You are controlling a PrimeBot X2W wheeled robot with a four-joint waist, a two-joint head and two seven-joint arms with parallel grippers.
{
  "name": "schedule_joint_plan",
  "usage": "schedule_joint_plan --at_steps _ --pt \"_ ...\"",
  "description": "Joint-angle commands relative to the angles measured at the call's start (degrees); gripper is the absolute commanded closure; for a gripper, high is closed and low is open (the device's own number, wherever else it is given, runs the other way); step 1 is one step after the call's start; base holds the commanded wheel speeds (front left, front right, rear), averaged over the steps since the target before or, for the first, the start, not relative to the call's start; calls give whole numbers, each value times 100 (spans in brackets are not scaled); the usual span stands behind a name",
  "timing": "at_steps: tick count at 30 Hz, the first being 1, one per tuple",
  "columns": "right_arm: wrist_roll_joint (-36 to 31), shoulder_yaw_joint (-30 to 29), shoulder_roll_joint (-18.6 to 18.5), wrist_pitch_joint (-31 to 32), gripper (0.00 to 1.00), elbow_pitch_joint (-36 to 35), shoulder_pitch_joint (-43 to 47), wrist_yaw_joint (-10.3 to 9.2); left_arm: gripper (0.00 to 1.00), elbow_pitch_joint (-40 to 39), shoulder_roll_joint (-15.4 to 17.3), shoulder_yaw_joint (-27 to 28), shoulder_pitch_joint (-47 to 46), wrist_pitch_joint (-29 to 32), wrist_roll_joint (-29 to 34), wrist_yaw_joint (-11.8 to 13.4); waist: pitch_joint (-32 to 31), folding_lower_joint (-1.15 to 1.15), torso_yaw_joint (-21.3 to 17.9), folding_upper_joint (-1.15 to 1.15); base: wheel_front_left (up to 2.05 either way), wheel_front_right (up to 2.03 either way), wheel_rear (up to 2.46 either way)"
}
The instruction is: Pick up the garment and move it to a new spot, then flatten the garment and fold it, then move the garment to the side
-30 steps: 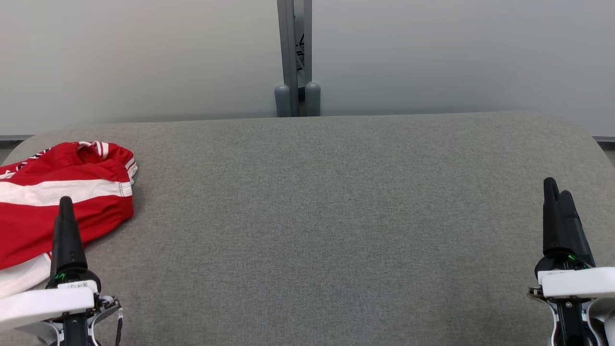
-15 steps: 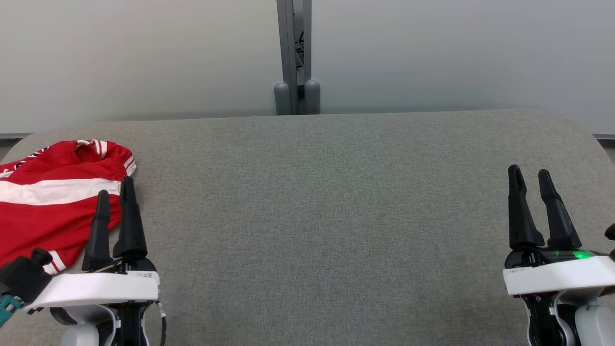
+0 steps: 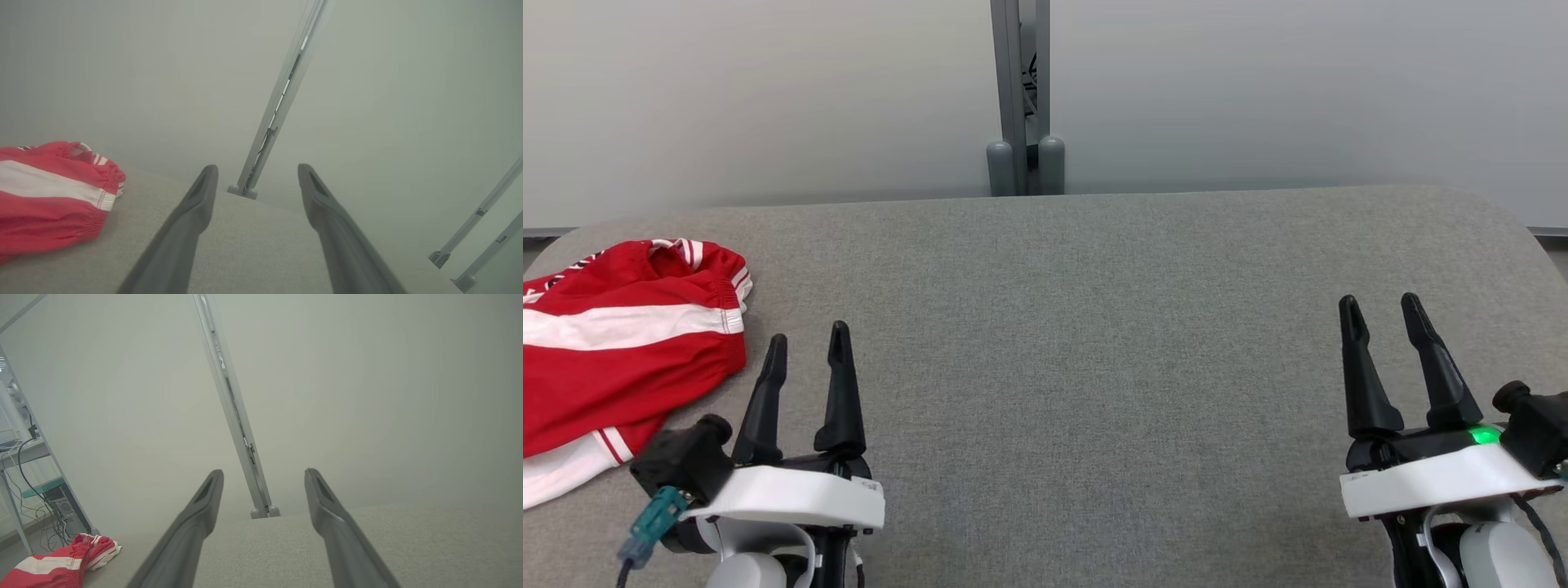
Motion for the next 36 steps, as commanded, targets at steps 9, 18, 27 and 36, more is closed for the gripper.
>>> schedule_joint_plan --at_steps 9,18,27,36 --pt "-252 130 -60 -143 0 446 -66 23 0 408 32 -261 -70 -167 604 237 -16 0 -8 0 0 0 0" --pt "-560 78 -64 -240 0 871 -126 24 0 743 34 -395 -80 -305 926 336 -22 0 -18 0 0 0 0" --pt "-969 17 -68 -335 0 1089 -211 26 0 919 38 -496 -120 -427 1209 372 -11 0 -15 0 0 0 0" --pt "-1258 24 -73 -425 0 1177 -253 27 0 984 41 -515 -139 -530 1329 381 -19 0 -28 0 0 0 0"
